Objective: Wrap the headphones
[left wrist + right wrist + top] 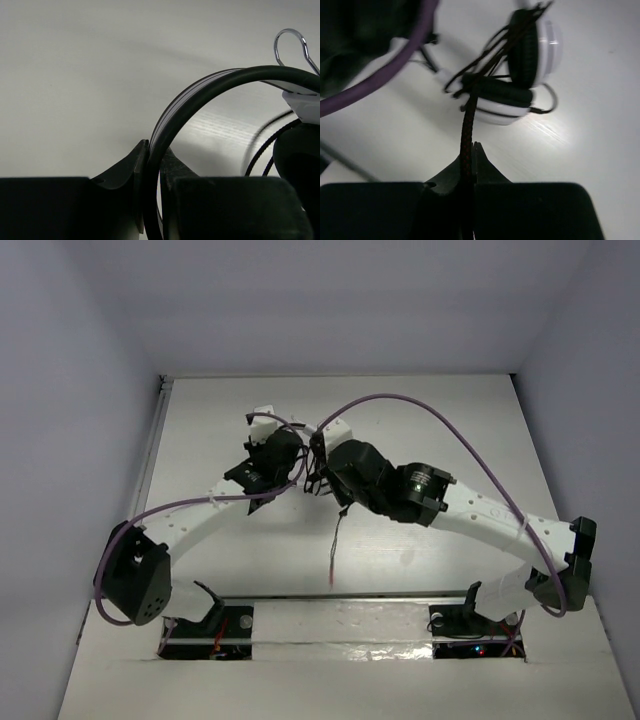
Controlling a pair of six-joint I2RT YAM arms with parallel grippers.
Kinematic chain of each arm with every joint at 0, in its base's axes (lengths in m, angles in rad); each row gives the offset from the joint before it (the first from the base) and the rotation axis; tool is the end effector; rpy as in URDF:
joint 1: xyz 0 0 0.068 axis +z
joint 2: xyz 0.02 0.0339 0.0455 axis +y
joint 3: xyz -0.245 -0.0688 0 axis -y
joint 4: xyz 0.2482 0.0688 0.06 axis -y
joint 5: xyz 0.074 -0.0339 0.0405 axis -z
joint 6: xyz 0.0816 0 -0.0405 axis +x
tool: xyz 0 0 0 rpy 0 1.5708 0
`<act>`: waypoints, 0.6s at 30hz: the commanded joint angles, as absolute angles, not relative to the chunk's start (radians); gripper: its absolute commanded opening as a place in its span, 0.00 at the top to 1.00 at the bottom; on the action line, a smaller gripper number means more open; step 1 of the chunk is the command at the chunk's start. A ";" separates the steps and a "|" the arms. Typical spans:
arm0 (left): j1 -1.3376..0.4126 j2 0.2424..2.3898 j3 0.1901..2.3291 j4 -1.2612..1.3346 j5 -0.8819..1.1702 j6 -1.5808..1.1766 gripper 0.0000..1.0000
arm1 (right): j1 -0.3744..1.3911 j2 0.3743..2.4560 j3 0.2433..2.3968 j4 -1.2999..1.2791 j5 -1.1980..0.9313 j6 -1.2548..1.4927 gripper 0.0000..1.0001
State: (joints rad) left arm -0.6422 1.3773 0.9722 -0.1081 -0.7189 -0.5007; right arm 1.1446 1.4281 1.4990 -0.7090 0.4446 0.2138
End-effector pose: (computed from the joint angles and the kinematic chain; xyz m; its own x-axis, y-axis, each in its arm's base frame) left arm 0.3065 -0.1622 0.2448 -0.3407 -0.1963 -0.9194 -0.1964 0.9713 -0.1346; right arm 0.1754 0.3015 0.3455 -0.3848 -0.3841 -0.8393 -0.6115 0.7872 -0.0799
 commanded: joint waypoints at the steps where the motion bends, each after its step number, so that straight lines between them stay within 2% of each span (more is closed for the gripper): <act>1: -0.650 1.278 0.948 -0.101 -0.767 -0.549 1.00 | 1.088 1.439 1.555 -0.762 0.586 0.135 1.00; 8: -0.684 1.213 0.923 -0.187 -0.698 -0.535 1.00 | 0.988 1.433 1.620 -0.756 0.611 0.080 1.00; 15: -0.695 1.324 0.965 -0.206 -0.730 -0.572 1.00 | 0.988 1.459 1.793 -0.871 0.516 0.098 1.00; 18: -0.658 1.318 1.015 -0.146 -0.637 -0.560 1.00 | 1.022 1.439 1.777 -0.922 0.476 0.106 1.00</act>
